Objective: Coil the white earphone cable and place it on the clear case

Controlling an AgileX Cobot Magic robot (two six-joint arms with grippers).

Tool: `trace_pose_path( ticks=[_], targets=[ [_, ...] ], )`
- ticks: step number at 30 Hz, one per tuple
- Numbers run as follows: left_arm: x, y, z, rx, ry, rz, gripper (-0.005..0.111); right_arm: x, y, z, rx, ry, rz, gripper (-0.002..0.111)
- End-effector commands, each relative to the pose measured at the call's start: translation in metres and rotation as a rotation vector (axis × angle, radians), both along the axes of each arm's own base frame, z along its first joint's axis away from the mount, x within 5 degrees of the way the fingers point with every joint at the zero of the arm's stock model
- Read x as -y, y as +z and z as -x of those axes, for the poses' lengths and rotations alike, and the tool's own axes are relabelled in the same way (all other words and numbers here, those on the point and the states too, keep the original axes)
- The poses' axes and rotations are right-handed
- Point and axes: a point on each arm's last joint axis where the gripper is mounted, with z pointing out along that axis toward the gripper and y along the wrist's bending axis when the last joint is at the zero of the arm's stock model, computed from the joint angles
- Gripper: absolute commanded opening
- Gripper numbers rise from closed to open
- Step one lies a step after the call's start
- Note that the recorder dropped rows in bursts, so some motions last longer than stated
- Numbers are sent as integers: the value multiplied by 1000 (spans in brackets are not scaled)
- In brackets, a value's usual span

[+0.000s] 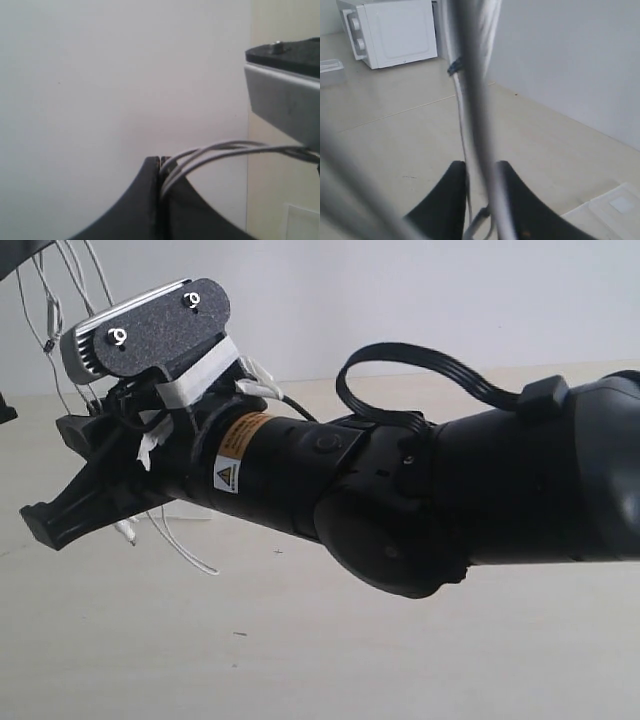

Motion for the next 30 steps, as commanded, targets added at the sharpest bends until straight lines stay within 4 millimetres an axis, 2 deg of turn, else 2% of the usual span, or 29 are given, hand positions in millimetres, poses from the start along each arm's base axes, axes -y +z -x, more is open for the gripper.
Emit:
trace_pose_path(
  ticks=[1,6,12,14,20,23,26,30],
  targets=[
    [-2,2,2,-8,10,43,0,-1,4,0,13,1,-16,11],
    [-2,3,3,-30,14,93,0,0,4,-1,0,-14,-24,0],
    [-7,11,13,-70,22,244,0,6,0,-10,-40,-140,1,0],
    [-6,12,17,-131,8,330,0,7,-1,-10,-42,-141,12,0],
    [-6,-7,23,-287,9,445,0,8,1,-8,-50,-137,19,0],
    [-10,-19,27,-293,32,443,0,9,5,-8,-36,-140,18,0],
    [-18,-18,32,-258,83,526,0,10,5,-8,-33,-142,24,0],
    [-22,-16,36,-239,90,553,0,10,5,-8,-38,-148,22,0]
  ],
)
